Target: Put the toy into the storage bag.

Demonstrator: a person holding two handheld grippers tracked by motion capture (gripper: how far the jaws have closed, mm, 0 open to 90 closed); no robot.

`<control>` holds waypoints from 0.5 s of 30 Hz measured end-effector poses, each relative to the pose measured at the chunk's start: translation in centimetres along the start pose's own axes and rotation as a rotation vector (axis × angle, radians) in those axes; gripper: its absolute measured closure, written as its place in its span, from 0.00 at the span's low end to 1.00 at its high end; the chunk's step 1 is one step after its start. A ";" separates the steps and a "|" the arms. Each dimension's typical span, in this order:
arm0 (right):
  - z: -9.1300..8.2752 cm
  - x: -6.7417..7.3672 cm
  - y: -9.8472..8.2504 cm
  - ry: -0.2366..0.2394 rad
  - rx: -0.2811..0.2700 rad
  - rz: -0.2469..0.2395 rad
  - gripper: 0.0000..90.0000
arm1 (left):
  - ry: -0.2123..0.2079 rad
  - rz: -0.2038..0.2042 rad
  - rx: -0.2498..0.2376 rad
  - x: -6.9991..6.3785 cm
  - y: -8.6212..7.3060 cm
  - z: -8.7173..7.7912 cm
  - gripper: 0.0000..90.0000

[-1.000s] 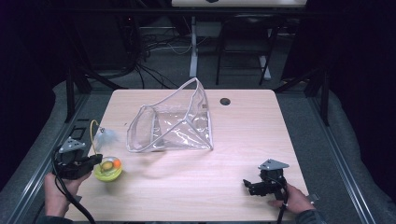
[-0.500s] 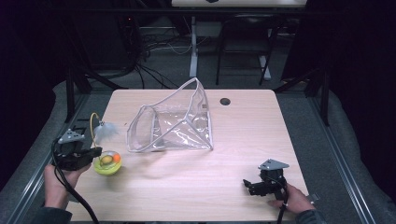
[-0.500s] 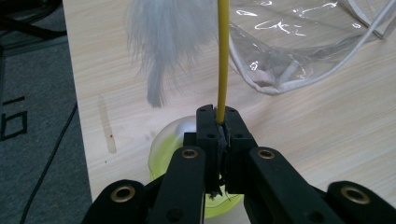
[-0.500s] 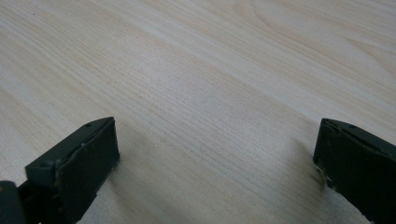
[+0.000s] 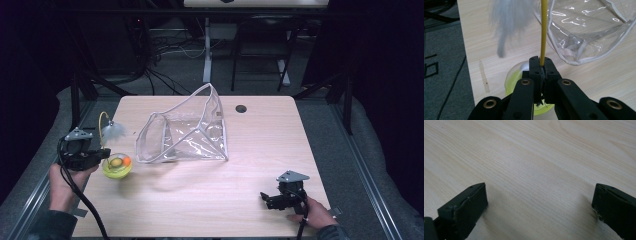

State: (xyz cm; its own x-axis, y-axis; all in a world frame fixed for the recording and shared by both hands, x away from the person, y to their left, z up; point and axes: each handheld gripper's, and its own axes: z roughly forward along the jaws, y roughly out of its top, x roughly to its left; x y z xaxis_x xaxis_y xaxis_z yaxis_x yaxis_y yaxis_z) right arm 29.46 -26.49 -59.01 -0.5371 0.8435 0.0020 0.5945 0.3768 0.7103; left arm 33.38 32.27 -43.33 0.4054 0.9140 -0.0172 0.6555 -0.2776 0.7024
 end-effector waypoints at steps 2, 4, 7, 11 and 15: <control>0.0 0.0 0.0 0.000 0.000 0.000 0.00 | 0.006 0.004 0.007 0.2 0.2 0.1 0.98; 0.0 0.0 0.0 0.000 0.000 0.000 0.00 | 0.013 -0.002 0.007 0.3 0.3 0.4 0.98; 0.0 0.0 0.0 0.000 0.000 0.000 0.00 | 0.015 -0.004 0.016 0.7 0.4 0.6 0.98; 0.0 0.0 0.0 0.000 0.000 0.000 0.00 | 0.021 -0.020 0.038 1.1 0.6 1.2 0.98; 0.0 0.0 0.0 0.000 0.000 0.000 0.00 | 0.022 -0.023 0.045 1.4 0.9 1.5 0.98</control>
State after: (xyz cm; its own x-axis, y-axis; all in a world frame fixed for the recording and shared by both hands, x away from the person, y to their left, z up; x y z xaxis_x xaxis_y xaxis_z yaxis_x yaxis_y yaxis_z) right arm 29.46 -26.49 -59.01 -0.5372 0.8435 0.0021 0.5944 0.3768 0.7105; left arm 35.48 32.83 -43.76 0.3762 0.9264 -0.0171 0.6927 -0.2689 0.6692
